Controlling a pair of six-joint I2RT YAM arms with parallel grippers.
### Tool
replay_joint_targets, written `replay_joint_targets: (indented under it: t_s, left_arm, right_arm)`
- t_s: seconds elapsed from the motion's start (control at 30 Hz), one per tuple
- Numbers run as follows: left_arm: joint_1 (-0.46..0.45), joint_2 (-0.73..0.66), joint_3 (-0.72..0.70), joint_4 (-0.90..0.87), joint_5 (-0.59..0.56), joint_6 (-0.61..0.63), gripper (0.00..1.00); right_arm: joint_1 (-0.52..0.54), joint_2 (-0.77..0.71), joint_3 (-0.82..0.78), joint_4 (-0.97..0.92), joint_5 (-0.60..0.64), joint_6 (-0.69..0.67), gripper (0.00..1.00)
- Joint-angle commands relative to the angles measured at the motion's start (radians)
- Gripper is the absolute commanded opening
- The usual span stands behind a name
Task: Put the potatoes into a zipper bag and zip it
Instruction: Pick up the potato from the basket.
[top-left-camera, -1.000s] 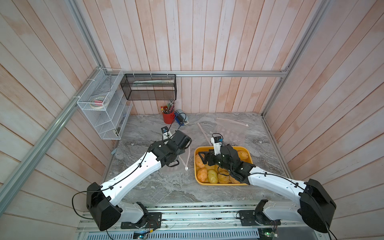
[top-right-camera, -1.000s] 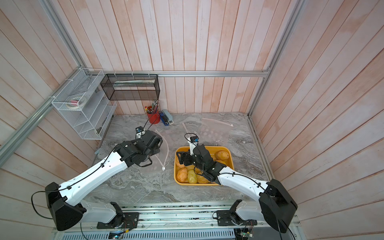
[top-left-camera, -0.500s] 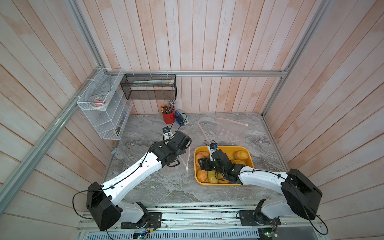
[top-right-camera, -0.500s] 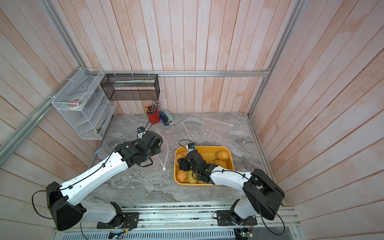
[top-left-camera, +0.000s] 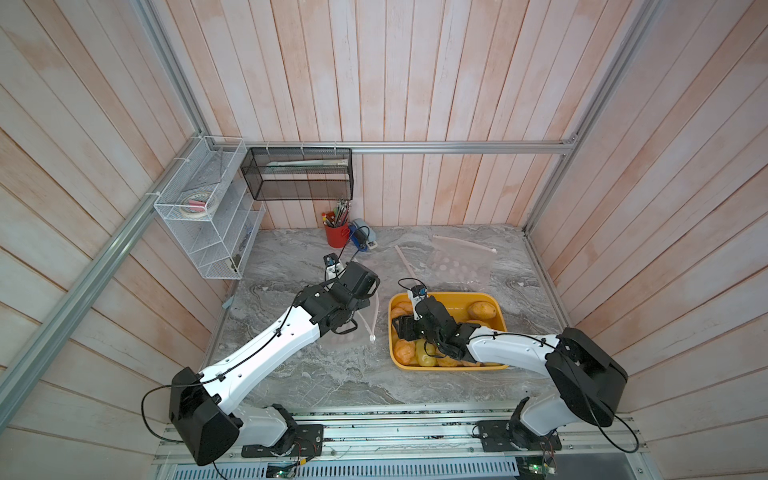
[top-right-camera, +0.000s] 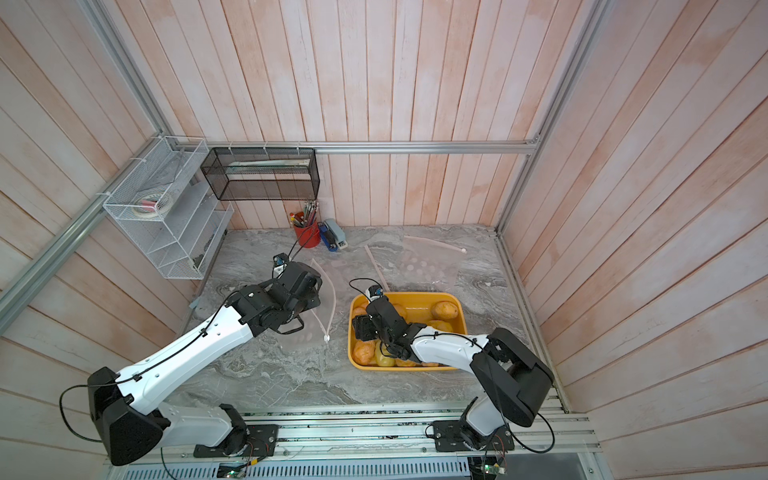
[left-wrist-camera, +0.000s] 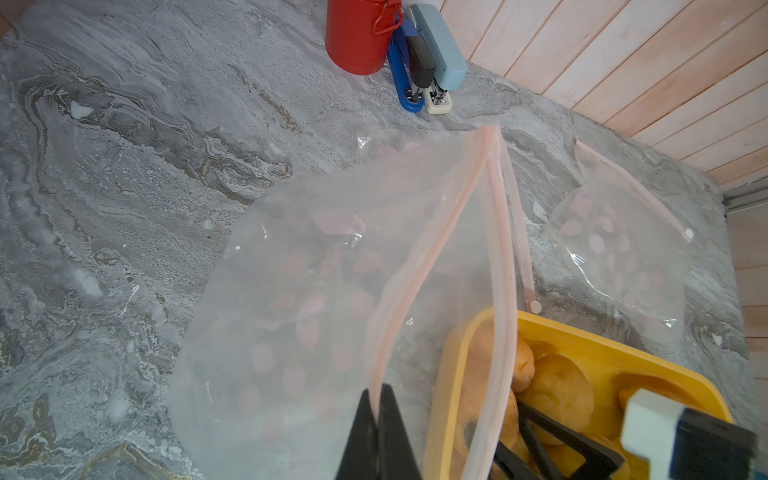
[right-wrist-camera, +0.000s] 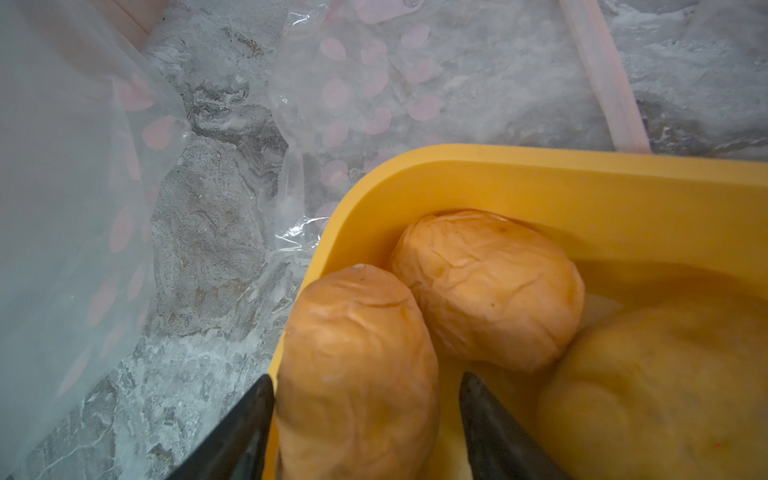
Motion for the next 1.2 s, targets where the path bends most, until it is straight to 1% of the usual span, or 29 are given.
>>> replay_joint_targets:
  t_s: [0.0,0.1,0.23,0.4,0.57,0.77,0.97,1.03,1.17]
  left_arm:
    - [0.007,-0.032,-0.019,0.025,0.011,0.021,0.00]
    - [0.008,-0.041,-0.032,0.040,0.013,0.026,0.00]
    - [0.009,-0.035,-0.031,0.043,0.028,0.029,0.00]
    - [0.009,-0.036,-0.034,0.051,0.039,0.035,0.00]
    - [0.009,-0.041,-0.038,0.060,0.051,0.040,0.00]
    - [0.009,-0.044,-0.041,0.065,0.059,0.040,0.00]
    - [0.009,-0.036,-0.045,0.072,0.067,0.043,0.00]
    - [0.009,-0.034,-0.045,0.076,0.070,0.044,0.00]
    - [0.009,-0.028,-0.046,0.082,0.078,0.050,0.00]
  right_arm:
    - [0.009,0.005,0.020,-0.012,-0.018,-0.010,0.76]
    - [0.011,0.009,0.023,-0.006,-0.018,-0.011,0.77]
    - [0.012,0.021,0.033,-0.013,-0.013,-0.010,0.70]
    - [0.011,0.017,0.032,-0.011,-0.018,-0.008,0.53]
    - [0.011,-0.025,0.013,-0.005,0.000,0.005,0.42]
    - [0.012,-0.130,-0.030,-0.004,0.034,0.027,0.31]
    - [0.011,-0.297,-0.093,0.011,0.071,0.048,0.25]
    - [0.011,-0.360,-0.108,0.014,0.071,0.048,0.25]
    - [0.032,-0.445,-0.086,0.000,0.047,0.015,0.23]
